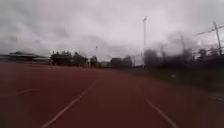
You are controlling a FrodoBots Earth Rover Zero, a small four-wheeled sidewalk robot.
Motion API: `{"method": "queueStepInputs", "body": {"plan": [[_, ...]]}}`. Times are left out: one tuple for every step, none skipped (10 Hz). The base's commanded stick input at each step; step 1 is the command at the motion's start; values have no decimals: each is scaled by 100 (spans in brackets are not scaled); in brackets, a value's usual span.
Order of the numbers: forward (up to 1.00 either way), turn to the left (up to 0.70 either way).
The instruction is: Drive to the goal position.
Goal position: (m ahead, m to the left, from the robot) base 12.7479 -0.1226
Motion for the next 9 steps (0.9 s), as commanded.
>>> {"method": "queueStepInputs", "body": {"plan": [[70, 0], [70, 0], [70, 0], [70, 0], [70, 0], [70, 0], [70, 0], [70, 0], [70, 0]]}}
